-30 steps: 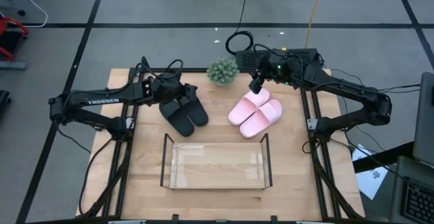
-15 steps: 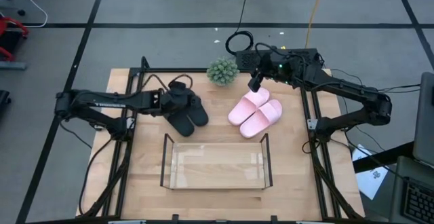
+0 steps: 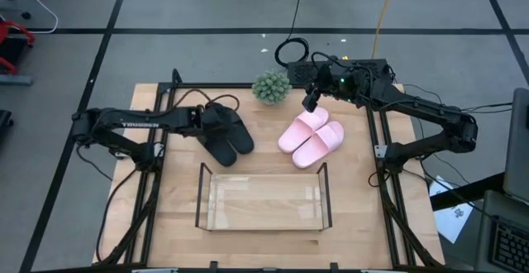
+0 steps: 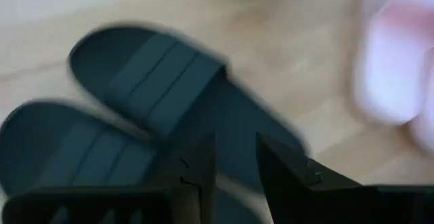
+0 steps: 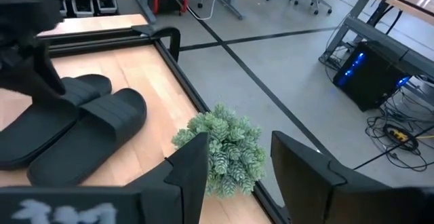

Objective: Pick and place slides into the shelf
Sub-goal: Put the left black slipper on the shelf

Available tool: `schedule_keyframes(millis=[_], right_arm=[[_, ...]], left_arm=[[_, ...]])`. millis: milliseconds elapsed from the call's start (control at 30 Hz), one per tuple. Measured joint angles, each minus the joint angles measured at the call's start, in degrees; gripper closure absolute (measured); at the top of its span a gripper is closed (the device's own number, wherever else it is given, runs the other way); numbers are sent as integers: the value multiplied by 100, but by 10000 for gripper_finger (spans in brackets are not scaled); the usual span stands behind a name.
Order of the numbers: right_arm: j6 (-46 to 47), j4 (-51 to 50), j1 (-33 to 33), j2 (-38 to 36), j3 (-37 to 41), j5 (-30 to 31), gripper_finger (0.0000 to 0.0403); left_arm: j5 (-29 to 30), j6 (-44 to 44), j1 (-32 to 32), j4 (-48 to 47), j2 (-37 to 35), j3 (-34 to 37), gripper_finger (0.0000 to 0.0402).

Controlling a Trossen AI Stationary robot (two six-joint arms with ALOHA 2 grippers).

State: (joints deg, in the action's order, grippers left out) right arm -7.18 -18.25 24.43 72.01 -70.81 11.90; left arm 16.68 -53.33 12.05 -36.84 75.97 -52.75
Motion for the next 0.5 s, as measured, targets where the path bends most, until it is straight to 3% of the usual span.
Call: schedule_keyframes(millis=[200,333,433,500], right_arm=[[-98,-52,-2,0,0,2,250],[-103,-109,-2,0,0,2,250],[-103,-151,-2,0,0,2,250],[-103,-182,-2,0,0,2,250]], left_arm=[[-1252,912,977,-589,-497,-3,298],[-1418,1317,1472,-610,-1058,-8,298],[-1489,898,1485,-740,-1334,-7,298],[-1526,632,1166,-704,-1382,-9,298]])
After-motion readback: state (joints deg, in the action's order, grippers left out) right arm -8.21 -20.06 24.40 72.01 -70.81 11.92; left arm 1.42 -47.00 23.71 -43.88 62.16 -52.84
